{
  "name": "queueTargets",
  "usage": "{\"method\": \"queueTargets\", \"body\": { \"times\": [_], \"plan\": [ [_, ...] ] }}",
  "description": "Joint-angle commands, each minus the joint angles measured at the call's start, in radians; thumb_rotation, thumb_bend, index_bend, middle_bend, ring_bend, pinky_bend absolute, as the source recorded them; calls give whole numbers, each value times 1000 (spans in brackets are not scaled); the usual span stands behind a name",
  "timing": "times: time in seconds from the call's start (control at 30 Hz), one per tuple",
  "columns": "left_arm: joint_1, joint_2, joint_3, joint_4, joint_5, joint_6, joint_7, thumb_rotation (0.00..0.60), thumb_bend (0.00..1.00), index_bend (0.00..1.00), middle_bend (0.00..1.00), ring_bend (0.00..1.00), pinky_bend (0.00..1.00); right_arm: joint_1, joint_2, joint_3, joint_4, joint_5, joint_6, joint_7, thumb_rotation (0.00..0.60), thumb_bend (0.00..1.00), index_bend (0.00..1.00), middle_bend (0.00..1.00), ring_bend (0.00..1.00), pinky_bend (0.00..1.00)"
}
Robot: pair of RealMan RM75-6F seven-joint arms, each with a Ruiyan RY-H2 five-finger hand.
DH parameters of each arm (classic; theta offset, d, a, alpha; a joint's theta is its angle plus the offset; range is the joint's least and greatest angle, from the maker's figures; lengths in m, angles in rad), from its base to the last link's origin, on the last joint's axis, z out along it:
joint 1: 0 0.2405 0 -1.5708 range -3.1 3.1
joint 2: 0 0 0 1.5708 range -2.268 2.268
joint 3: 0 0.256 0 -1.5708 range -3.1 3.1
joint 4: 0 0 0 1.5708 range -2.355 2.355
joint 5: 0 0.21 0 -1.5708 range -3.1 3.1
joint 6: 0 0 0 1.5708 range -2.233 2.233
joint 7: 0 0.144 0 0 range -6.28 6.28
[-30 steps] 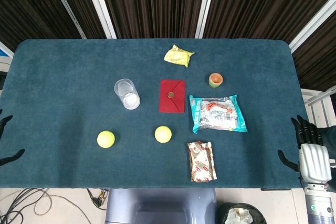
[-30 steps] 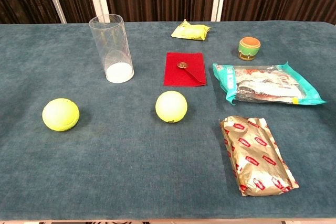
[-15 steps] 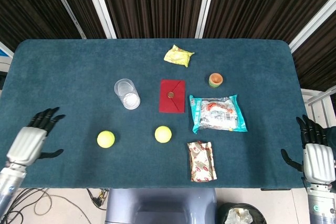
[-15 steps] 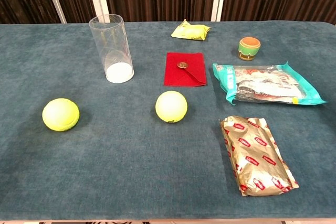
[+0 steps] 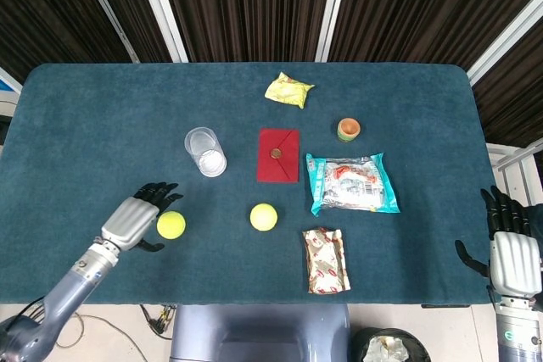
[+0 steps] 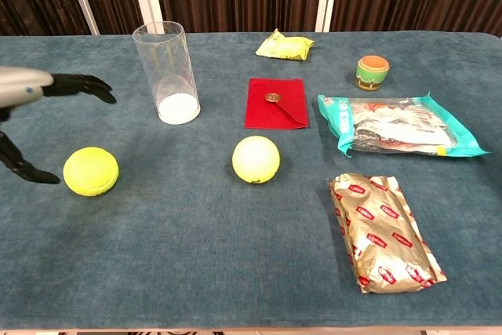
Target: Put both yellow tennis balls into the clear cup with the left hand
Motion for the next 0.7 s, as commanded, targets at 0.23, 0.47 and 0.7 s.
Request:
{"method": "queueTargets", "body": {
  "times": [0.23, 0.47, 0.7],
  "plan": [
    [-43, -83, 22, 74, -45, -42, 65, 600, 16, 133, 44, 0, 117, -4, 4, 4, 1, 6, 5, 4, 600, 336, 0, 0, 50, 73],
    [-45, -118, 43, 115, -52, -29, 103, 600, 105, 158, 110, 82, 231, -5, 4, 3, 4, 4, 4, 6, 600, 336, 0, 0, 49, 73],
    [-52, -145, 59, 150, -67, -31, 137, 600, 125, 202, 172, 147, 311, -4, 1, 3, 9, 5, 0, 7, 600, 336, 0, 0, 49, 73]
  ]
}}
